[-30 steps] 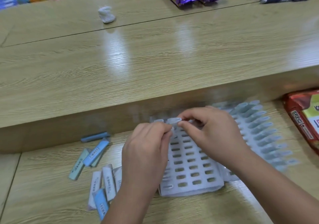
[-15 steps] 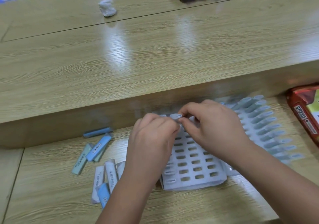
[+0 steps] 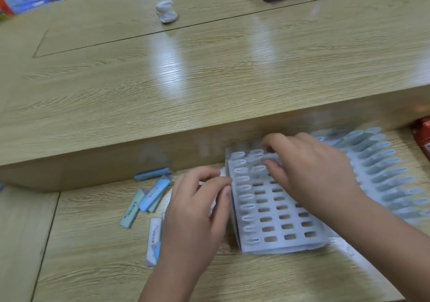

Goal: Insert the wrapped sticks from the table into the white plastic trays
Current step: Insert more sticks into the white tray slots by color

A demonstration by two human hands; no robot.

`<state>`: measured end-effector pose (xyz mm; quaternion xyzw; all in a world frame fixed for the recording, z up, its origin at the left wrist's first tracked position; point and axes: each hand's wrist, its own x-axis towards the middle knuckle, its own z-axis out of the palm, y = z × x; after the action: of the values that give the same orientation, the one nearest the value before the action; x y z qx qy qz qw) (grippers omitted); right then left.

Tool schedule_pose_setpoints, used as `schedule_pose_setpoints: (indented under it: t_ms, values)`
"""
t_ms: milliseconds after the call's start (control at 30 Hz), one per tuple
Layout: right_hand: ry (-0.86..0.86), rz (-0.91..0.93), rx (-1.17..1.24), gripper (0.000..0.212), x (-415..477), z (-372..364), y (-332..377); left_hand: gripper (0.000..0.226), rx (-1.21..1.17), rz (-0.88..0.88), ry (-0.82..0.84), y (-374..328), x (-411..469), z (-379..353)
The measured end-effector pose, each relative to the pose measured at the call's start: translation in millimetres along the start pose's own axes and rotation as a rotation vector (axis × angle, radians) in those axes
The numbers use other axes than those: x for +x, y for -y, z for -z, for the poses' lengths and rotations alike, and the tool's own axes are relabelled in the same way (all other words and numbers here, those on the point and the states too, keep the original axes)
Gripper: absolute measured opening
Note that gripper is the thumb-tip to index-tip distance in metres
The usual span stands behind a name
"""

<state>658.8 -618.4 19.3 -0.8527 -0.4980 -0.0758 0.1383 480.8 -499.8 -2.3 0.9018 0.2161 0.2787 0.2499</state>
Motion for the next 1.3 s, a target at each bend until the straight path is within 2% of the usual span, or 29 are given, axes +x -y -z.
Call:
schedule_pose_setpoints:
  t_ms: [167, 300, 433, 567, 700, 767, 867, 967, 1033, 1167, 1300]
  values:
    - [0.0, 0.211, -0.134, 0.023, -13.3, -15.6, -10.9, 0.022, 0.046, 0.137, -0.09, 33.8, -14.1, 27.7]
    - [-0.154, 0.191, -0.073, 0.025, -16.6, -13.6, -6.1, 0.023, 0.035, 0.318, -0.13, 60.2, -20.0, 43.1]
    - [-0.16, 0.342, -0.111, 0.031, -20.9, -13.8, -4.0, 0.022, 0.028, 0.335, -0.098, 69.7, -28.8, 47.5]
    - [-0.173, 0.272, -0.067, 0.032, -20.9, -11.4, -0.8, 0.019, 0.043, 0.368, -0.049, 74.9, -44.0, 51.2]
    - [-0.226, 0.164, 0.093, 0.031, -17.9, -5.2, 35.0, 0.02, 0.039, 0.455, 0.027, 80.8, -54.5, 55.1]
    - [-0.161, 0.233, 0.168, 0.027, -13.3, -9.0, 67.4, 0.02, 0.03, 0.496, 0.053, 82.5, -57.2, 57.9]
    - [0.055, 0.33, 0.167, 0.028, -6.5, -24.4, 114.2, 0.022, 0.036, 0.54, 0.101, 84.2, -59.2, 62.5]
    - [0.34, 0.304, 0.074, 0.044, -0.3, -43.8, 146.3, 0.021, 0.056, 0.571, 0.141, 83.3, -61.4, 63.5]
    - [0.45, 0.263, 0.049, 0.052, -0.8, -58.4, 156.6, 0.019, 0.106, 0.582, 0.163, 82.0, -62.0, 61.8]
    - [0.431, 0.186, 0.141, 0.049, 0.8, -73.8, 160.2, 0.014, 0.145, 0.615, 0.178, 82.8, -57.0, 58.2]
    - [0.403, 0.02, 0.42, 0.038, 6.9, -69.9, 159.1, 0.013, -0.041, 0.735, 0.067, 84.5, -52.4, 59.0]
